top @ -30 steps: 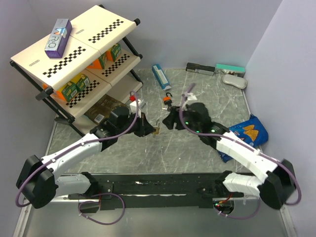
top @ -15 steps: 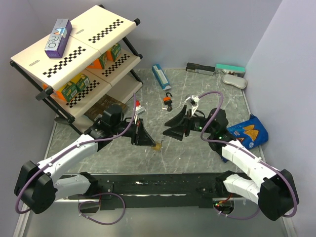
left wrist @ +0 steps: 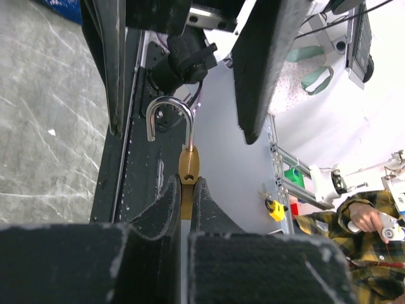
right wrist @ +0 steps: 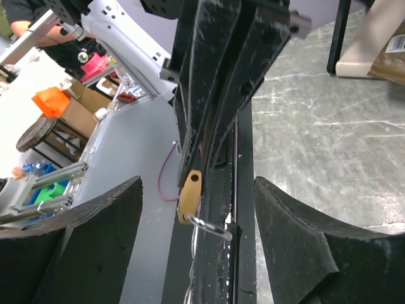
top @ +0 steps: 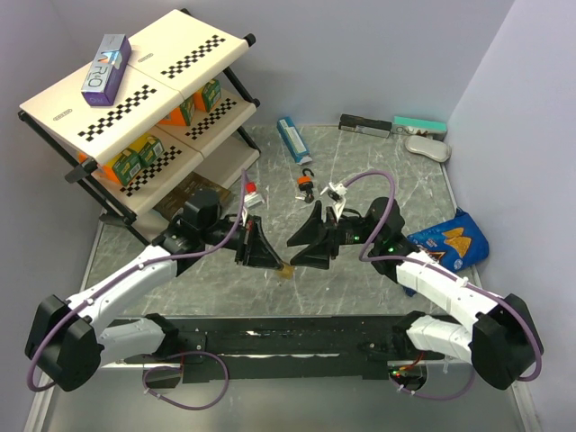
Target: Unlock with the key
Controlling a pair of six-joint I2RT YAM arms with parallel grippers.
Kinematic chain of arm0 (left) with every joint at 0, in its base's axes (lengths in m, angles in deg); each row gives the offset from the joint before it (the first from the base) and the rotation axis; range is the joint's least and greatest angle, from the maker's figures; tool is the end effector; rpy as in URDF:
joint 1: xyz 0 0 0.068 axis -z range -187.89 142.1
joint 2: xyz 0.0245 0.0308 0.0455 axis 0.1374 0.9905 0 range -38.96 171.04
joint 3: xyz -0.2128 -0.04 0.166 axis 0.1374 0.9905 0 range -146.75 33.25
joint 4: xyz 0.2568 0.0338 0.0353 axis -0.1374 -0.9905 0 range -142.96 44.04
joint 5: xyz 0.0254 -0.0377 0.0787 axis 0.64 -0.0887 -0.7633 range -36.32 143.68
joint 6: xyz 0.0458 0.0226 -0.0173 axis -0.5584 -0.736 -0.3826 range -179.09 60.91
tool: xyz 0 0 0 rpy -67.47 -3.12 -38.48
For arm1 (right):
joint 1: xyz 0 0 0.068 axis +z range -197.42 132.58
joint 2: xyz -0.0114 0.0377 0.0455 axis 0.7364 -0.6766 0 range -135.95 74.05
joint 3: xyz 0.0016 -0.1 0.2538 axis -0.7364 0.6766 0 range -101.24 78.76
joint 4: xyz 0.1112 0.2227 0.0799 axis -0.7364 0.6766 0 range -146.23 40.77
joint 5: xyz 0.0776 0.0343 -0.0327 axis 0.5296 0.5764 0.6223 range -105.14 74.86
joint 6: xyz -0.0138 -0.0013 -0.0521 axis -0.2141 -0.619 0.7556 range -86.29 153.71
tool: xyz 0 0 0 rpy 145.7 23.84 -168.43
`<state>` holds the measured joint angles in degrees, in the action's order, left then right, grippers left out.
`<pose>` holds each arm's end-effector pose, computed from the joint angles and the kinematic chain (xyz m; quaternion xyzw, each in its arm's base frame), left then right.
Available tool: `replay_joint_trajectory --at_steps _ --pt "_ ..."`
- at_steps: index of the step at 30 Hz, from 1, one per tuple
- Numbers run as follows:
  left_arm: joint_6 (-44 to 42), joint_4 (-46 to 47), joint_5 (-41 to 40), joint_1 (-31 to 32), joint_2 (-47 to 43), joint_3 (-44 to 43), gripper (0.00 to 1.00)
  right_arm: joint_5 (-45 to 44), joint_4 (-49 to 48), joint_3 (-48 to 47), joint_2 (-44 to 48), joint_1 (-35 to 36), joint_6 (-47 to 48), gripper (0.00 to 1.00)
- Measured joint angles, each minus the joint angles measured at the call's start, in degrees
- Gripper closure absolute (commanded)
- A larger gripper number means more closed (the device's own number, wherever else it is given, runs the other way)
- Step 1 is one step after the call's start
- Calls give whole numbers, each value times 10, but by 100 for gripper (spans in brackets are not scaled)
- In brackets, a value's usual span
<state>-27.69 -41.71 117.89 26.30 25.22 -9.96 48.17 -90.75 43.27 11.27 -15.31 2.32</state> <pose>0.1812 -0.1620 0.2937 0.3337 0.6718 -0.6322 0.1940 0.1811 0.1511 0.3006 -0.3973 0.5602 0.6311 0.3605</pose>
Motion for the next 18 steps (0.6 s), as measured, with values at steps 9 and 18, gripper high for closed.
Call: replay_joint_trajectory --at_steps 9,18 --pt "30 45 -15 -25 -30 15 99 -1 30 0 0 8 19 53" --pt "9 19 -48 -25 -38 16 99 -40 60 0 1 5 28 80"
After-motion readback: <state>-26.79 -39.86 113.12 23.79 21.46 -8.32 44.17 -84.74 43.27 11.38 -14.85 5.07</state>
